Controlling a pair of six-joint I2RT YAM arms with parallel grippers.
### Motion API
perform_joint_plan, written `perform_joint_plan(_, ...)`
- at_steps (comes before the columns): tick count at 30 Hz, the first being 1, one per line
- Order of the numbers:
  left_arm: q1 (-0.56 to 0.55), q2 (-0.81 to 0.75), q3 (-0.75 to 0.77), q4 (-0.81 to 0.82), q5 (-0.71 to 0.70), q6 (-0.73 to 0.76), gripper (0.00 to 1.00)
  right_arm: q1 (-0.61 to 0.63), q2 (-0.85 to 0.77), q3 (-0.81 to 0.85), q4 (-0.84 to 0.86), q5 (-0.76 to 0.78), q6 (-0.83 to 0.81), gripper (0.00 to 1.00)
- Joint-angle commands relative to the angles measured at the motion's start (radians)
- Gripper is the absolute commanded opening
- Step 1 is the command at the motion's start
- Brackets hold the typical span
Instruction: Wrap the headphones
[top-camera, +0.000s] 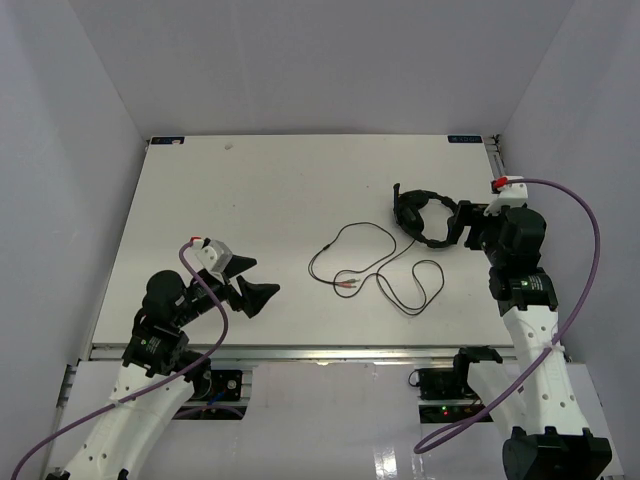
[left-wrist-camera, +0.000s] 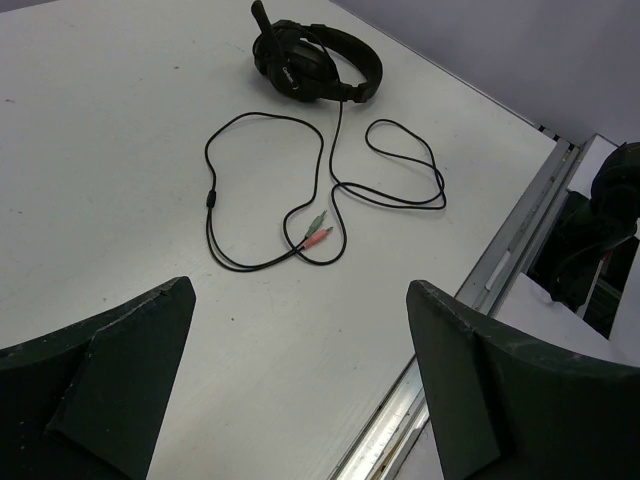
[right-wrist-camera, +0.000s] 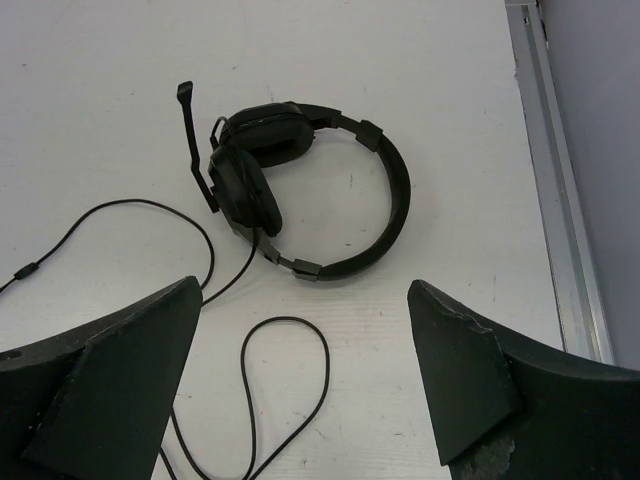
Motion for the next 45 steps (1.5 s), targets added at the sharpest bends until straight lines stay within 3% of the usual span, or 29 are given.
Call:
perform_joint_plan(1, -0.005, 0.012, -0.008, 0.012, 0.013, -0.002, 0.98, -0.003, -0.018, -0.019, 0.014, -0.069, 0.000, 0.90)
perform_joint_plan(3, -0.005, 0.018, -0.008, 0.013, 0.011, -0.003, 0.98, -0.002, -0.025, -0.031, 0.009, -0.205, -0.128, 0.90)
perform_joint_plan(7, -0.005, 0.028, -0.007, 0.011, 0.011, -0.003, 0.98, -0.002, -0.012, -0.051, -0.124, -0.643, -0.441, 0.90)
perform_joint_plan(9, -0.005, 0.032, -0.006, 0.010, 0.009, -0.004, 0.98, -0.002, -0.009, -0.065, -0.130, -0.688, -0.484, 0.90)
perform_joint_plan(12, -0.005, 0.032, -0.008, 0.010, 0.006, -0.004, 0.98, -0.002, -0.012, -0.104, -0.108, -0.646, -0.492, 0.90)
perform_joint_plan(16, -0.005, 0.038, -0.006, 0.010, 0.010, -0.006, 0.98, -0.002, 0.120, -0.124, 0.024, -0.253, -0.317, 0.90)
perform_joint_plan(18, -0.005, 0.044, -0.006, 0.010, 0.012, -0.004, 0.98, -0.002, 0.223, -0.072, 0.058, -0.038, -0.225, 0.92)
perform_joint_plan(22, -0.005, 0.039, -0.006, 0.008, 0.007, -0.004, 0.98, -0.002, 0.460, 0.052, 0.091, 0.241, 0.004, 0.95)
perform_joint_plan(28, -0.005, 0.030, -0.006, 0.007, -0.006, -0.001, 0.98, -0.002, 0.659, 0.172, 0.096, 0.421, 0.134, 1.00)
perform_joint_plan(39, -0.005, 0.038, -0.006, 0.007, -0.015, 0.003, 0.98, -0.088, 0.935, 0.316, 0.097, 0.267, 0.219, 0.68)
perform_joint_plan(45, -0.005, 0.049, -0.005, 0.007, -0.017, 0.004, 0.98, -0.096, 1.039, 0.348, 0.094, 0.143, 0.201, 0.62)
